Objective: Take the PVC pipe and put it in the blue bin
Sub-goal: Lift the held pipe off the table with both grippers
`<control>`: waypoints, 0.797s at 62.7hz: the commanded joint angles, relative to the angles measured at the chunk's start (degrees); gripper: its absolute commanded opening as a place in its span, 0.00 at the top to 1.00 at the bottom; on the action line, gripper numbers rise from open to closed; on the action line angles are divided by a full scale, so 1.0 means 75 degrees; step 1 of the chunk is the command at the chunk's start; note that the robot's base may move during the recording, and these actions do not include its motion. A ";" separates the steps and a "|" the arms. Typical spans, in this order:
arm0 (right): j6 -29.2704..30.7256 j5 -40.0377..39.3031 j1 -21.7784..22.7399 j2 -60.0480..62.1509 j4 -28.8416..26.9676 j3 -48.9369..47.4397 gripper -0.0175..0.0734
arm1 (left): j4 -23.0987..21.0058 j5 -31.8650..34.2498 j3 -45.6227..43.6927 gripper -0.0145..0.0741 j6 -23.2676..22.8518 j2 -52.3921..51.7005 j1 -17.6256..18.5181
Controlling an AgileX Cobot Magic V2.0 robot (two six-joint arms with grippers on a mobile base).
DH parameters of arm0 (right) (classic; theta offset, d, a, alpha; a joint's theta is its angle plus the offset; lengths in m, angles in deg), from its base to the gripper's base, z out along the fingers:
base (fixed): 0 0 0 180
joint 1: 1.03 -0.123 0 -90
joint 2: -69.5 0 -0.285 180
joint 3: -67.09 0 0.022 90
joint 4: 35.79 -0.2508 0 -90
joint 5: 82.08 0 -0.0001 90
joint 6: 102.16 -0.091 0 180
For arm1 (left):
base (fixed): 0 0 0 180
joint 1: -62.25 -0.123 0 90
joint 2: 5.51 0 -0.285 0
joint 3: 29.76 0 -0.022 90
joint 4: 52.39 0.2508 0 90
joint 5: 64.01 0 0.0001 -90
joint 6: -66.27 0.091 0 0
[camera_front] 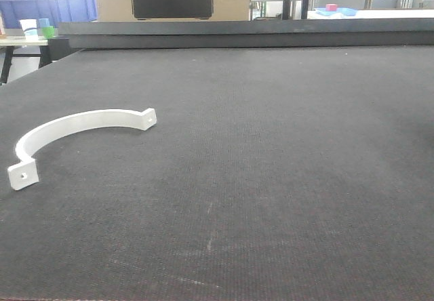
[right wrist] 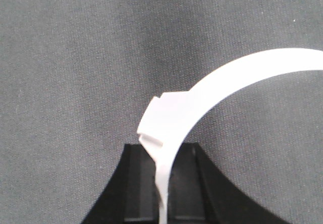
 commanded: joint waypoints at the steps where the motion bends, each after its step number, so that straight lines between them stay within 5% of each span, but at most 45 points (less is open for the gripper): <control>1: 0.0090 -0.0249 -0.0013 0.0068 0.0032 -0.0049 0.99 | 0.0153 0.0012 -0.0259 0.96 -0.0138 0.0417 0.0043; 23: 0.0090 -0.0551 -0.0013 0.0068 0.0032 -0.0049 0.99 | 0.0913 0.0217 -0.1155 0.96 -0.0021 0.1648 0.0043; 37: 0.0090 -0.0677 -0.0013 0.0068 0.0032 -0.0049 0.99 | 0.0808 0.0422 -0.1188 0.96 0.1489 0.1974 0.0043; 50: 0.0090 -0.0742 -0.0013 0.0068 0.0032 -0.0049 0.99 | 0.0781 0.0479 -0.1188 0.96 0.1831 0.2288 0.0043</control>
